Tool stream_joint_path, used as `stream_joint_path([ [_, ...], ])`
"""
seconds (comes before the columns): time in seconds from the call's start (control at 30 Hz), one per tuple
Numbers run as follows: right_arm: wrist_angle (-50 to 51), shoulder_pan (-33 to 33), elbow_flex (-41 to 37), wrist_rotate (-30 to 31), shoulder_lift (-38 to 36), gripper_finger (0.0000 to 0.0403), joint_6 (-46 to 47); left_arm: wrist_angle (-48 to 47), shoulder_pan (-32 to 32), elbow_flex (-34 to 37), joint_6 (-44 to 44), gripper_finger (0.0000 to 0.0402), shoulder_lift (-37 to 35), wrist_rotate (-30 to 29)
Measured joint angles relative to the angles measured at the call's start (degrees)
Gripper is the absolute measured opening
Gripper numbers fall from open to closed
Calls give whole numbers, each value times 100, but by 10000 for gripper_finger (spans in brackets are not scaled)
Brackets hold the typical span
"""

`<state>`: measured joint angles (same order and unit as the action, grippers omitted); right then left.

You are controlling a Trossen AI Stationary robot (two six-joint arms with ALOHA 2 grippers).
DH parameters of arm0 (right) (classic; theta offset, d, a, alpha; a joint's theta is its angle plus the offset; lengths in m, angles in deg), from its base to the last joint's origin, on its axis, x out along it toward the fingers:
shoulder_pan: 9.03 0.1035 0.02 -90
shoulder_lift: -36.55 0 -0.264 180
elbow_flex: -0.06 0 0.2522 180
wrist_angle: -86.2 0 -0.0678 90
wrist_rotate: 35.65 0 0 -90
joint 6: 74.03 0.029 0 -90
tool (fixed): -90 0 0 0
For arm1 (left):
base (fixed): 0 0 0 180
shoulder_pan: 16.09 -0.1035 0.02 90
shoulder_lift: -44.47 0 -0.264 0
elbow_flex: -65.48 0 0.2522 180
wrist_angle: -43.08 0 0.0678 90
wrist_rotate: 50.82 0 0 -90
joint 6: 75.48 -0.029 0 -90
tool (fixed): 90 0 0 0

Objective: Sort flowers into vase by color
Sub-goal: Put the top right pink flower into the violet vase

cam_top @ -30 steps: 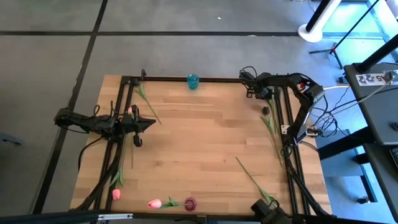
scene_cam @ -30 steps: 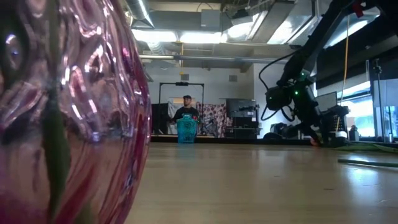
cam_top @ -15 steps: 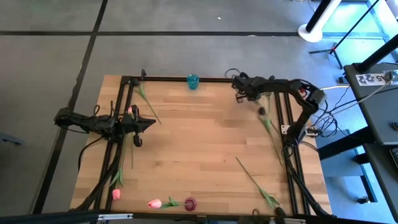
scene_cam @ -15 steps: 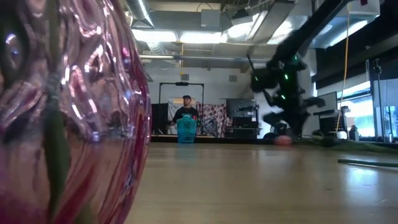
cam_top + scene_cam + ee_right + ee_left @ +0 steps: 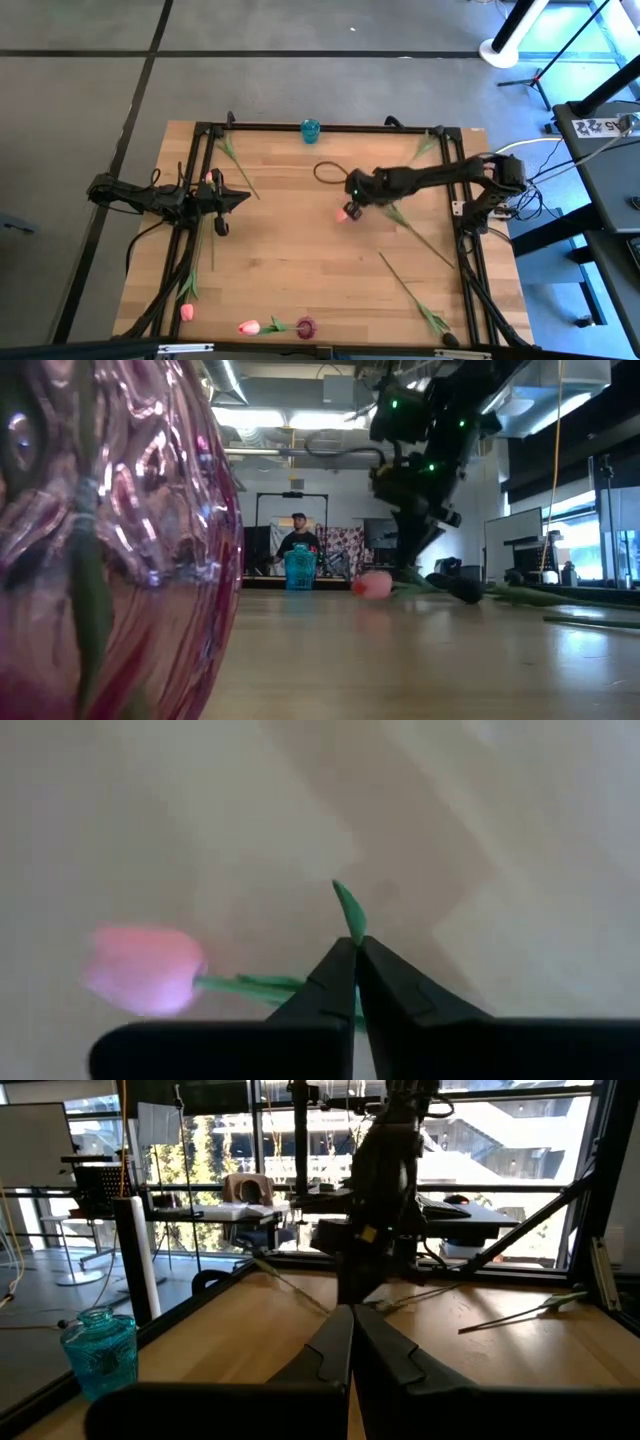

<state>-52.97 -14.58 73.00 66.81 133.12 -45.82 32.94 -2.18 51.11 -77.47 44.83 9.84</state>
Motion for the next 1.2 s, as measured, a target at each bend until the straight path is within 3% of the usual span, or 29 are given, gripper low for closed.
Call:
stream_joint_path([
  [0.13,-68,287,93,-285,-8,34,-91,0,-1,-1,1,4,1,-1],
  [0.27,133,453,283,-391,-8,90,-1043,0,-2,1,1,4,0,0],
  [0.4,480,602,505,-450,-13,139,-2750,0,-2,1,0,4,2,-2],
  [0.5,629,676,492,-454,-7,151,-4775,0,-1,1,0,4,1,0],
  [0.57,518,674,493,-455,38,149,-5554,0,-2,1,-1,4,0,0],
  [0.87,149,76,487,-361,630,132,-5941,-2,0,-1,-1,4,0,0],
  [1.0,134,-113,494,-796,710,132,-5872,0,-1,0,0,4,1,0],
  [1.2,-128,-288,490,-781,983,131,-6319,-2,0,1,1,4,0,0],
])
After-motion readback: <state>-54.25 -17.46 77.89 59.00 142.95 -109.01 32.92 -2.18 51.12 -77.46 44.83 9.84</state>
